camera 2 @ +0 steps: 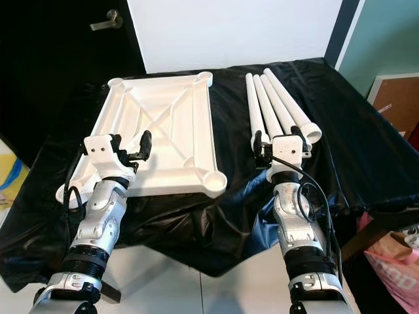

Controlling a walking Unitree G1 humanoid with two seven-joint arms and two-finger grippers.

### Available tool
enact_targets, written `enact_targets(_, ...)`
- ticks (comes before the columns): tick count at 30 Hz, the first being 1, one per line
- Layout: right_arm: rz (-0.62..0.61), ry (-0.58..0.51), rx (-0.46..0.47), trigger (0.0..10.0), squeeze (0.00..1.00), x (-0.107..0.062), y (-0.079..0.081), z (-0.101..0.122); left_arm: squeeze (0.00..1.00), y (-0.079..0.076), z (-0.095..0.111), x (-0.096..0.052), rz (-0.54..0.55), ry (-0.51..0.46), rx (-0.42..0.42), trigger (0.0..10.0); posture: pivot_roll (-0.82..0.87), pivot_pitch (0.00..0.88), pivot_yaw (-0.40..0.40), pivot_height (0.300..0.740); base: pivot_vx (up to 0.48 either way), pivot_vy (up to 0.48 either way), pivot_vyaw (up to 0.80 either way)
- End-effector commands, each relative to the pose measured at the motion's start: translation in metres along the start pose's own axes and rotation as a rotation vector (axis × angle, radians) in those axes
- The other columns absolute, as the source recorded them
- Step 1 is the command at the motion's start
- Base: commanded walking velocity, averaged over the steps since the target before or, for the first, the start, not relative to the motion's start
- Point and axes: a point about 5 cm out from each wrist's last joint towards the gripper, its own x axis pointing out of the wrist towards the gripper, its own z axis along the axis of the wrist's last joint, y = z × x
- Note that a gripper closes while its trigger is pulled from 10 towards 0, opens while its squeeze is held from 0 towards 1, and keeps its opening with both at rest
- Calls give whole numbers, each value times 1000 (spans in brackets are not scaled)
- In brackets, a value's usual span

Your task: Building children table

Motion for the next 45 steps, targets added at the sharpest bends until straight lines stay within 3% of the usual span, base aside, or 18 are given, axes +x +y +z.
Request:
enact_targets(1,-2,1,4,10000,0,1,1,-1,0,-5,-1,0,-111,-1,-1,10000,-126,0,20,740,277,0,0)
enact_targets(14,-18,-12,3,10000,0,10,-1,3,0,-6,2,5,-99,-19,-9,10000,-129,0,17,740,277,0,0)
enact_targets(32,-27,-15,9,10000,0,12,0,2,0,-12,-3,7,-116,-5,-46,10000,-137,0,27,740,0,0,0)
enact_targets(45,-28,-7,10,10000,0,10,1,0,0,-12,-6,6,-120,10,-53,10000,-138,0,29,740,0,341,0)
